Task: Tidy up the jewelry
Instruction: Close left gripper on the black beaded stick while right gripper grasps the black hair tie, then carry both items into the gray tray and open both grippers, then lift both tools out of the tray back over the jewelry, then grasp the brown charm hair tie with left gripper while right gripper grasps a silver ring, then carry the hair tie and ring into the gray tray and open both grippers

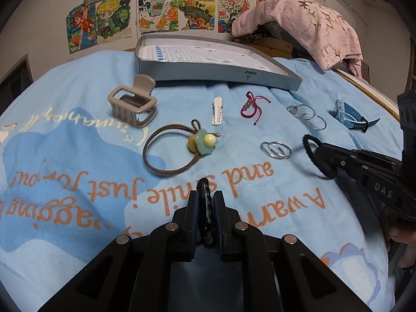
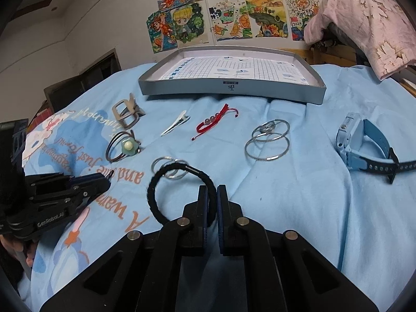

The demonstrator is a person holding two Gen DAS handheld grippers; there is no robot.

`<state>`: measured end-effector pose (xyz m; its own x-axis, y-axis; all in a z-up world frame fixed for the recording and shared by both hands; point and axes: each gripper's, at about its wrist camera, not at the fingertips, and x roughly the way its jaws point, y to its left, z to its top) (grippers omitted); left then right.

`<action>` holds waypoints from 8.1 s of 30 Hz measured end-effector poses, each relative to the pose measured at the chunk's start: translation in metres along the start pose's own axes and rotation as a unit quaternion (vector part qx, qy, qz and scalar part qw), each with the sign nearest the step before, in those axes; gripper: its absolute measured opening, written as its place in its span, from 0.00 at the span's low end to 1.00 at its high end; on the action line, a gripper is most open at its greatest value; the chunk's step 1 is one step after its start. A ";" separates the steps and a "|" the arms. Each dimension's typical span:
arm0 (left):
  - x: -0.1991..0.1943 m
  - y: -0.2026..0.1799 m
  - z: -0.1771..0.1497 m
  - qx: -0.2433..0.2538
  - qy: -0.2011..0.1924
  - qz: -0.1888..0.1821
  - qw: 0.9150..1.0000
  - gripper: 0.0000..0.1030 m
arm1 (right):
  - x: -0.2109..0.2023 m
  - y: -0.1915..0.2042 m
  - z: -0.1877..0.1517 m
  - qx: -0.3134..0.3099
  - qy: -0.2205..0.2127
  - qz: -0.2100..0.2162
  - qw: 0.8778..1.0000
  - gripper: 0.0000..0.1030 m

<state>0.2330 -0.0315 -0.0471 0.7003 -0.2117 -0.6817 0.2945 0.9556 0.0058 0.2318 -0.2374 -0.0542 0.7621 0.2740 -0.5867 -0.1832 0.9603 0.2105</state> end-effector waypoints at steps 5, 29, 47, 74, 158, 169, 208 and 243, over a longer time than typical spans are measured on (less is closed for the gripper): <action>-0.003 -0.010 0.006 0.014 -0.010 -0.002 1.000 0.11 | -0.002 -0.003 0.005 0.007 -0.013 0.008 1.000 0.06; 0.045 0.005 0.160 -0.021 -0.098 -0.007 0.995 0.11 | 0.040 -0.055 0.128 0.071 -0.112 -0.027 0.991 0.06; 0.134 0.011 0.184 -0.037 -0.025 0.013 0.999 0.11 | 0.129 -0.084 0.151 0.083 -0.059 -0.076 0.992 0.06; 0.029 0.000 0.159 -0.063 -0.134 0.012 0.989 1.00 | 0.004 -0.085 0.133 0.081 -0.167 -0.088 0.979 0.75; -0.066 0.032 0.000 -0.079 -0.109 0.059 0.989 1.00 | -0.098 -0.008 0.000 0.014 -0.159 -0.096 0.983 0.98; -0.016 0.049 0.032 -0.078 -0.063 0.029 0.995 0.64 | -0.053 -0.003 0.027 -0.012 -0.132 -0.030 0.991 0.73; 0.038 0.055 0.017 -0.069 -0.013 -0.014 0.997 0.04 | 0.047 0.042 0.018 -0.085 0.023 0.027 0.996 0.44; 0.009 0.036 0.056 -0.046 -0.049 -0.037 0.997 0.03 | 0.030 0.021 0.034 -0.041 -0.032 0.057 0.997 0.27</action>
<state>0.2865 -0.0101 -0.0115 0.7409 -0.2973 -0.6022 0.2902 0.9504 -0.1120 0.2714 -0.2108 -0.0409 0.7706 0.3798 -0.5117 -0.3186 0.9251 0.2067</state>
